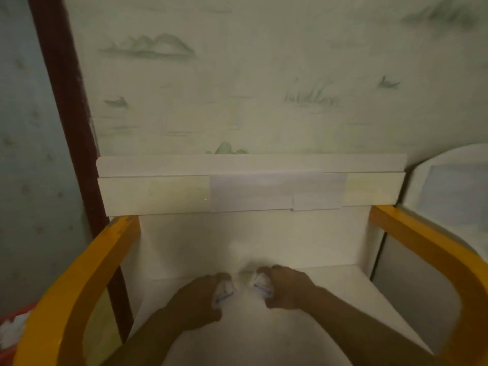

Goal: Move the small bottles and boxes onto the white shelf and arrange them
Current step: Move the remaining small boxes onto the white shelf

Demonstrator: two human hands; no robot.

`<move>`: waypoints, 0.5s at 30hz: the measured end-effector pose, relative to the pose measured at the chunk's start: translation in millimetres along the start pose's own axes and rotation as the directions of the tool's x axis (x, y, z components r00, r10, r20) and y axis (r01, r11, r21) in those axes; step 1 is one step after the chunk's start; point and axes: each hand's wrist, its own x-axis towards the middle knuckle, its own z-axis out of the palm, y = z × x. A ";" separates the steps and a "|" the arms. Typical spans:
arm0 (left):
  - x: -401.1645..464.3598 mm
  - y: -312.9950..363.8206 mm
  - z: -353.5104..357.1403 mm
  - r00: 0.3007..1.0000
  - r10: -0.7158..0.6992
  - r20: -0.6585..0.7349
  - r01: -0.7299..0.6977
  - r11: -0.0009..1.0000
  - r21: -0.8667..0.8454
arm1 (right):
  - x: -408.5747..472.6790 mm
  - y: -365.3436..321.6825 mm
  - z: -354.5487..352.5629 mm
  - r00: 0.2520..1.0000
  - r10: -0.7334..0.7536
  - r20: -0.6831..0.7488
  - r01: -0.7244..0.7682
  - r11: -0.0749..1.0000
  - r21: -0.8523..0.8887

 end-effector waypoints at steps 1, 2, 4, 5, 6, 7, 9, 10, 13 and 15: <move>1.7 8.7 -9.2 0.999 0.042 -0.011 -0.042 0.999 -0.010 | -7.5 7.6 -16.3 1.000 0.007 -0.024 -0.007 1.000 -0.012; 2.6 18.9 -19.4 0.997 0.075 -0.016 -0.075 0.997 -0.015 | -16.0 14.7 -32.6 0.999 0.012 -0.043 -0.013 1.000 -0.022; 1.8 43.2 -39.4 0.990 0.137 -0.032 -0.138 0.990 -0.005 | -34.7 29.6 -61.2 0.996 0.019 -0.088 -0.022 0.999 -0.036; 1.5 56.6 -48.6 0.985 0.166 -0.051 -0.166 0.986 -0.001 | -45.3 36.7 -73.0 0.993 0.022 -0.117 -0.027 0.999 -0.044; 1.8 71.5 -57.1 0.980 0.184 -0.080 -0.186 0.983 -0.008 | -57.2 43.6 -83.6 0.989 0.023 -0.147 -0.032 0.998 -0.057; 2.9 85.9 -64.6 0.974 0.197 -0.115 -0.201 0.979 -0.023 | -70.0 51.0 -92.9 0.984 0.022 -0.177 -0.035 0.997 -0.070; 9.2 117.9 -75.7 0.959 0.220 -0.179 -0.233 0.971 -0.055 | -96.8 69.8 -109.4 0.974 0.022 -0.226 -0.047 0.994 -0.104; 13.1 134.8 -79.1 0.952 0.234 -0.196 -0.250 0.966 -0.059 | -111.4 81.2 -117.0 0.969 0.023 -0.244 -0.055 0.991 -0.123; 25.1 193.8 -77.1 0.929 0.300 -0.217 -0.317 0.947 -0.051 | -154.8 132.5 -132.9 0.946 0.032 -0.324 -0.087 0.984 -0.155; 30.3 241.7 -68.3 0.909 0.354 -0.219 -0.371 0.928 -0.041 | -186.7 169.5 -140.0 0.922 0.050 -0.383 -0.116 0.982 -0.150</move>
